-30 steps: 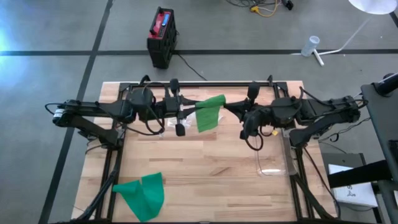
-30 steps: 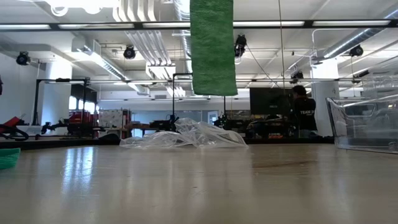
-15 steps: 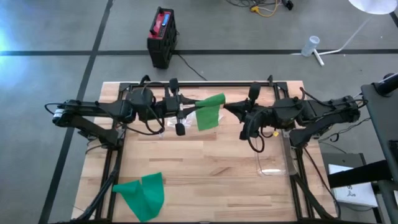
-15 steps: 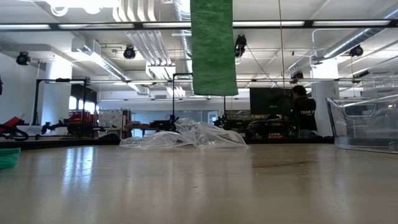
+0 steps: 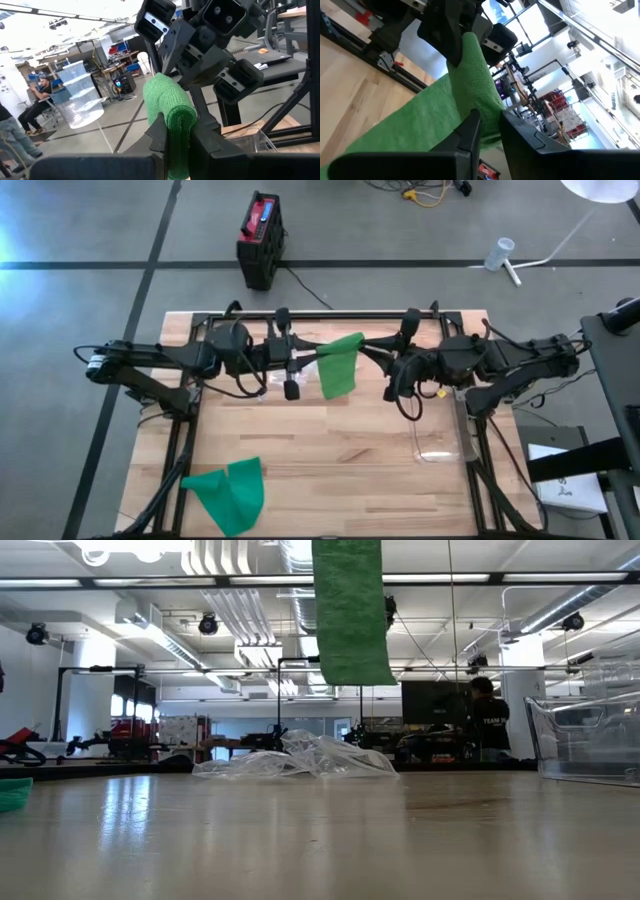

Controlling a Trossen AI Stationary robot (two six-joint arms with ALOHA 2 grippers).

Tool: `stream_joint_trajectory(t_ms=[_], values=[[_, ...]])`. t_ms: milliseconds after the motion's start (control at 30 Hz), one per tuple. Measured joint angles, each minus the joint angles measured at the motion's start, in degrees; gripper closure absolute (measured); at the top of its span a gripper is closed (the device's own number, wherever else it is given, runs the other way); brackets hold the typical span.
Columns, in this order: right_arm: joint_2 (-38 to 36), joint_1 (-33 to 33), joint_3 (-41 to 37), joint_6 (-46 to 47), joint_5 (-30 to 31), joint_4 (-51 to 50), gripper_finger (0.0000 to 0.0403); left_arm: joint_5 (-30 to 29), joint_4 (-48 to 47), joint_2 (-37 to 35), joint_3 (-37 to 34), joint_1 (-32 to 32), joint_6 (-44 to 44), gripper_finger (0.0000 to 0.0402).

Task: Roll bandage
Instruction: Roll the green bandage

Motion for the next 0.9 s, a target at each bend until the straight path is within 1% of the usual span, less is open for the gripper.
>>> stream_joint_trajectory(t_ms=[200,433,600,767,900], values=[[0.0,-0.4,0.0,0.5,0.1,-1.6,0.0351,1.1,0.4,0.0,0.0,0.0,0.1,0.0375],[0.0,-0.4,0.1,1.1,0.1,-2.2,0.0397,2.7,1.1,0.0,0.0,0.0,0.1,0.0372],[0.0,-0.4,0.1,1.1,0.3,-2.5,0.0401,2.2,1.4,0.0,0.0,0.0,0.0,0.0376],[0.0,-0.1,0.1,1.6,0.1,-3.5,0.0402,0.7,1.4,0.0,0.0,-0.1,0.0,0.0372],[-0.1,0.0,0.1,2.3,-2.6,-4.7,0.0403,0.7,1.3,0.0,0.0,-0.1,0.0,0.0376]])
